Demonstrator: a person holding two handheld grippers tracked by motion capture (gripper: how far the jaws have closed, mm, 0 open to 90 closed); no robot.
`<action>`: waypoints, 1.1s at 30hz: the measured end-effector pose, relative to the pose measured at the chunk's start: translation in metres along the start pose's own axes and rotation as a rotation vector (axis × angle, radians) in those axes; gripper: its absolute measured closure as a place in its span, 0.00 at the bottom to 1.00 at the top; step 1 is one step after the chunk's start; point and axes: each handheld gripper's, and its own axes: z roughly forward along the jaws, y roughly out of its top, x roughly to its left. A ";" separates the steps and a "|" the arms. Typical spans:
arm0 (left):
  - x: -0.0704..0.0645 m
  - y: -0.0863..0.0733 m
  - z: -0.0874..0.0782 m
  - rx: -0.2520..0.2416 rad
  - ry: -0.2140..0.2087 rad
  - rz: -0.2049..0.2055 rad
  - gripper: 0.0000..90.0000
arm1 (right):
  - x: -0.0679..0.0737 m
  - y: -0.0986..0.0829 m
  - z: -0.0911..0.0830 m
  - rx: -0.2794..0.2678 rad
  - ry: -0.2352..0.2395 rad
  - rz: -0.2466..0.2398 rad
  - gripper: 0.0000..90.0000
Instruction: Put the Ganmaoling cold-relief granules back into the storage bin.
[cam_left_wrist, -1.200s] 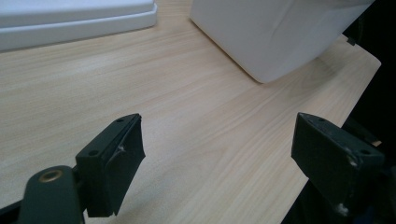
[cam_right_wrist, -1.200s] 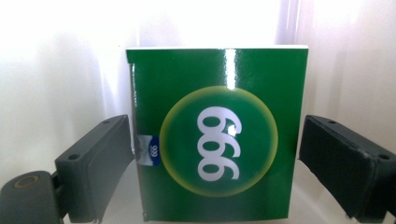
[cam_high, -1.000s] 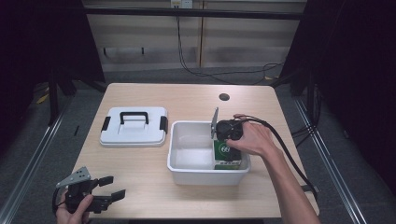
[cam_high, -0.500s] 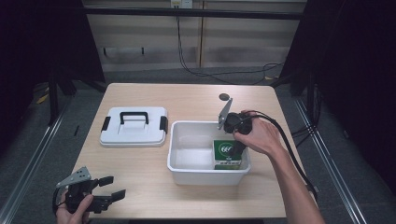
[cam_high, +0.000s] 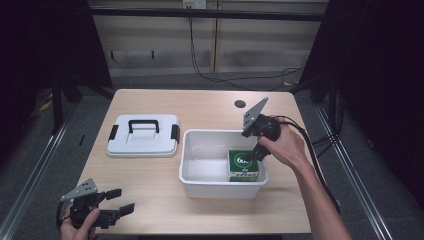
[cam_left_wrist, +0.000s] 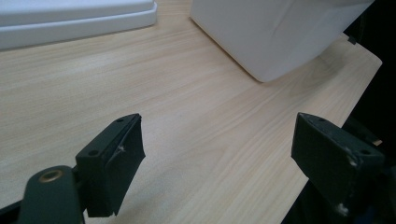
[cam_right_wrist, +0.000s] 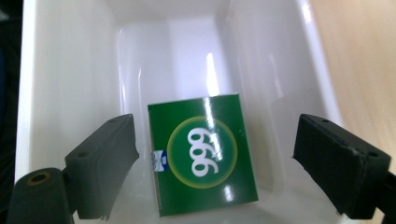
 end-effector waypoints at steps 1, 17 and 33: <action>0.000 0.000 0.000 0.001 0.001 0.001 0.19 | -0.001 -0.001 -0.002 -0.027 -0.006 -0.009 0.14; 0.000 0.000 0.000 0.002 0.002 0.003 0.19 | 0.019 -0.031 -0.014 -0.229 -0.122 0.084 0.15; 0.000 0.000 0.000 0.003 0.005 0.001 0.19 | 0.040 -0.085 -0.039 -0.362 -0.194 0.202 0.16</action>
